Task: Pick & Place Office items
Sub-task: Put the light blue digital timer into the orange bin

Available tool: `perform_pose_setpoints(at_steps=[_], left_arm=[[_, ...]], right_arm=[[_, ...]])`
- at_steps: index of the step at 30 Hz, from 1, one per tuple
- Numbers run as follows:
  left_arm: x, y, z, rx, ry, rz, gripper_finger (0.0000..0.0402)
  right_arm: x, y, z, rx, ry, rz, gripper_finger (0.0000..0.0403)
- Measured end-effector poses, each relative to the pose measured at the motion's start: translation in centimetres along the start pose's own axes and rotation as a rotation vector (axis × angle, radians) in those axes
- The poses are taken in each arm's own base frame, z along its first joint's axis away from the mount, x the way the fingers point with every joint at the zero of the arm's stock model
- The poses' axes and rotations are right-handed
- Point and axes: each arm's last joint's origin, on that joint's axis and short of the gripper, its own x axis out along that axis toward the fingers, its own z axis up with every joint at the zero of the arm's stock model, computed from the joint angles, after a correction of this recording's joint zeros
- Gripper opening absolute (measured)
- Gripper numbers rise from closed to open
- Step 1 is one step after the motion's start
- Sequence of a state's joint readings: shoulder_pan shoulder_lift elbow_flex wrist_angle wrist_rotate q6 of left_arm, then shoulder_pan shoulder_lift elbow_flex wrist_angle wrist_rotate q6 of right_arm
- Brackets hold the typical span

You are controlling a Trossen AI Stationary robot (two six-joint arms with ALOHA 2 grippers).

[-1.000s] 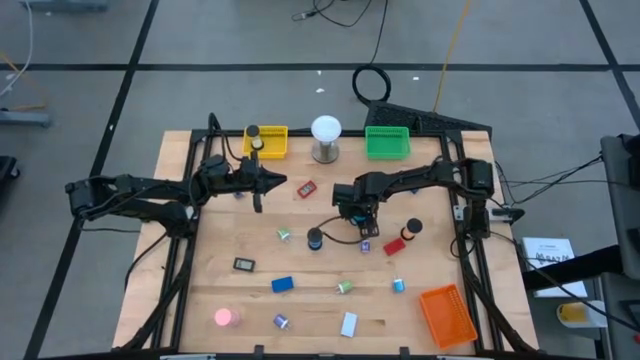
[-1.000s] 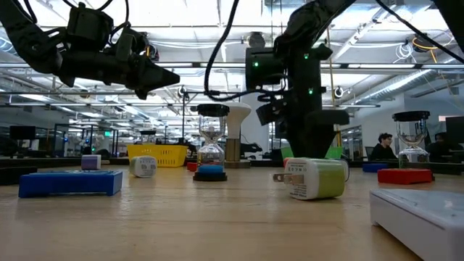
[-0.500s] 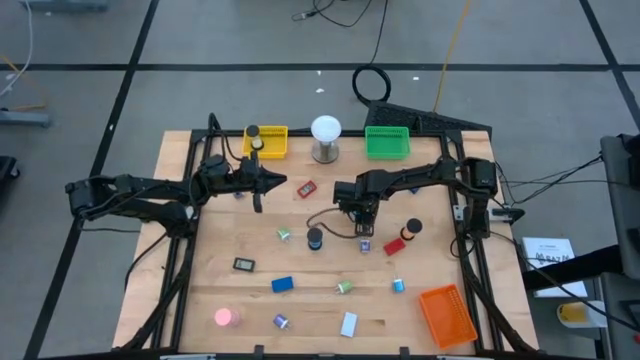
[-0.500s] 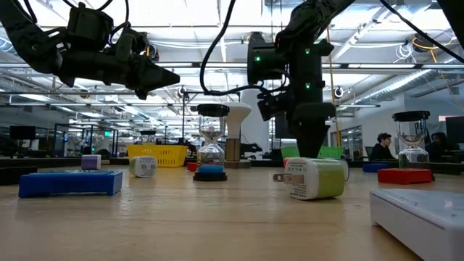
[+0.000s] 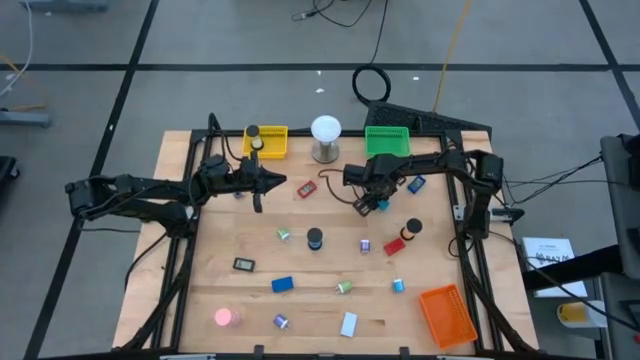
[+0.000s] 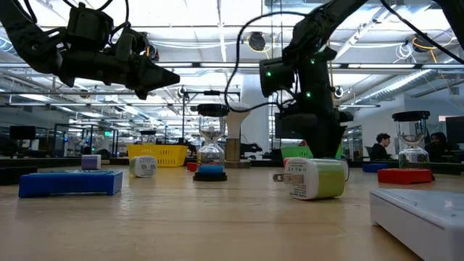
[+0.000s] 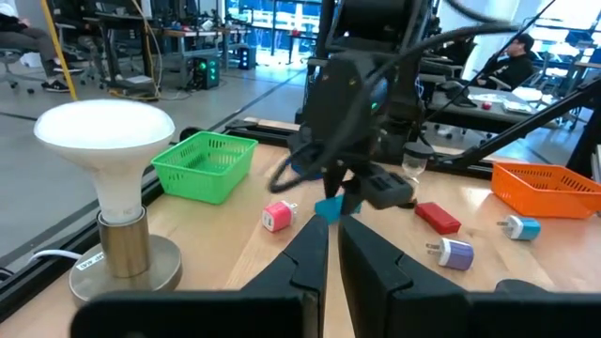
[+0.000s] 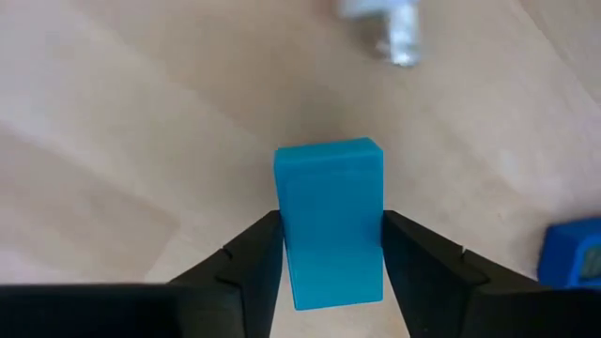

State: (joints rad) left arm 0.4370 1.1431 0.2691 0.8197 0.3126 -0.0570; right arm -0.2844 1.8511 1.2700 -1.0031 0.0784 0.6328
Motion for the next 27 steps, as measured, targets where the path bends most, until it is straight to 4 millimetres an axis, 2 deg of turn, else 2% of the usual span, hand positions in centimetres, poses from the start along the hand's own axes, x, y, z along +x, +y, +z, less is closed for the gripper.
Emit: perform_pose_setpoints(at_steps=[5,13,17,22,27], left_arm=[[0.0,0.0,0.0,0.000,0.000,0.000,0.0031],[0.0,0.0,0.0,0.000,0.000,0.000,0.0031],[0.0,0.0,0.0,0.000,0.000,0.000,0.0031],[0.0,0.0,0.0,0.000,0.000,0.000,0.0031],[0.0,0.0,0.0,0.000,0.000,0.000,0.0031]], right_arm=[[0.7,-0.5,-0.3,0.020,0.028,-0.018,0.0177],[0.0,-0.8,-0.7,0.016,0.028,-0.015,0.0218],[0.5,-0.8,-0.7,0.000,0.031,-0.014,0.0227],[1.9,-1.0,-1.0,0.025,0.045,0.051,0.0217],[2.4,-1.1,-1.2,0.028,0.036,0.047,0.0186]])
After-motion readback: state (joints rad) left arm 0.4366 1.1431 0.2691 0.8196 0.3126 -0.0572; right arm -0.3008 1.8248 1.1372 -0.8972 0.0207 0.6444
